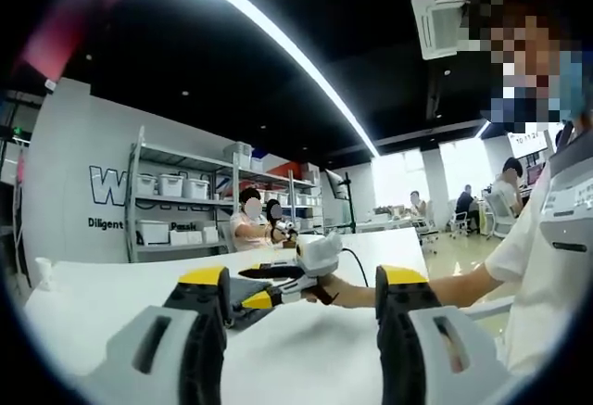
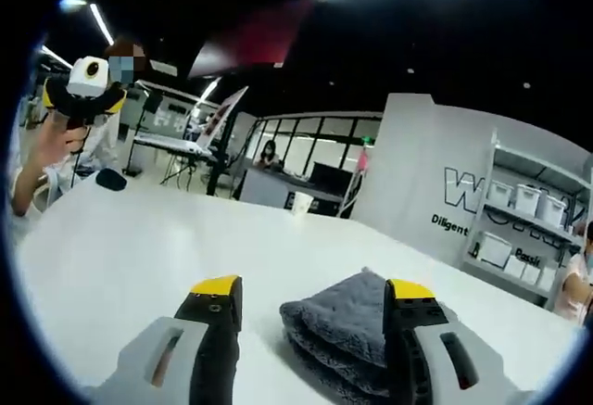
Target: Open the folded towel by lifting each exposed corner and separating the folded layers until the towel lies flat within the target outline without major curled edges
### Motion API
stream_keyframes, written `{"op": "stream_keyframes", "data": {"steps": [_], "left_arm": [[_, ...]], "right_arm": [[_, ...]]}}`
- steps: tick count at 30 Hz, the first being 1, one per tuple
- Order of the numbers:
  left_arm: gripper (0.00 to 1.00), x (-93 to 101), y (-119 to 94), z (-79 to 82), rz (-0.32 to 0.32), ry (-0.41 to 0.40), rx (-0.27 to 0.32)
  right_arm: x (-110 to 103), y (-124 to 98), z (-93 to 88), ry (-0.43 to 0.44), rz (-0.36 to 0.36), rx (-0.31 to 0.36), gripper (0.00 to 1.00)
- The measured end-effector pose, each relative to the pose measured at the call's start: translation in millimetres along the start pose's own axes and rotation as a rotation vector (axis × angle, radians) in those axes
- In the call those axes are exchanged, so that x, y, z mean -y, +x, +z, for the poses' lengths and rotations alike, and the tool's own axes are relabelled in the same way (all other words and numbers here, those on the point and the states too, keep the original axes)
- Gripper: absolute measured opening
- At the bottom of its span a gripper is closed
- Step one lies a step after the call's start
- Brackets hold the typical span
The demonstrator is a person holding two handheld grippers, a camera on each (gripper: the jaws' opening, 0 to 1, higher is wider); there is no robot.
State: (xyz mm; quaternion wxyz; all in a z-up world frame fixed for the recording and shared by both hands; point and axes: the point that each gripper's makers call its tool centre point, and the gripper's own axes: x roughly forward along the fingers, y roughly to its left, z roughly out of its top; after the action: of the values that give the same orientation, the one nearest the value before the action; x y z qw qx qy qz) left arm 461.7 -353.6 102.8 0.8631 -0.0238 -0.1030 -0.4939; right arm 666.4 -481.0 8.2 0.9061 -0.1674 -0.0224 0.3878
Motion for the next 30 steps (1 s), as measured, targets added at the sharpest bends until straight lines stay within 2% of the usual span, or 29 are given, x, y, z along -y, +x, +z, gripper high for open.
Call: {"op": "stream_keyframes", "data": {"steps": [10,16,30], "left_arm": [[0.63,0.5,1.9,-1.9,-0.002,-0.001,-0.004],[0.63,0.6,2.7,-1.9,-0.002,-0.001,-0.003],[0.63,1.0,4.7,-5.9,-0.008,-0.007,-0.007]], "right_arm": [[-5.7,3.5,-5.1,-0.069,0.012,-0.033,0.57],[-6.5,6.6,-13.1,-0.070,0.019,-0.063,0.57],[-9.0,4.5,-14.1,-0.086,0.024,-0.065,0.56]]}}
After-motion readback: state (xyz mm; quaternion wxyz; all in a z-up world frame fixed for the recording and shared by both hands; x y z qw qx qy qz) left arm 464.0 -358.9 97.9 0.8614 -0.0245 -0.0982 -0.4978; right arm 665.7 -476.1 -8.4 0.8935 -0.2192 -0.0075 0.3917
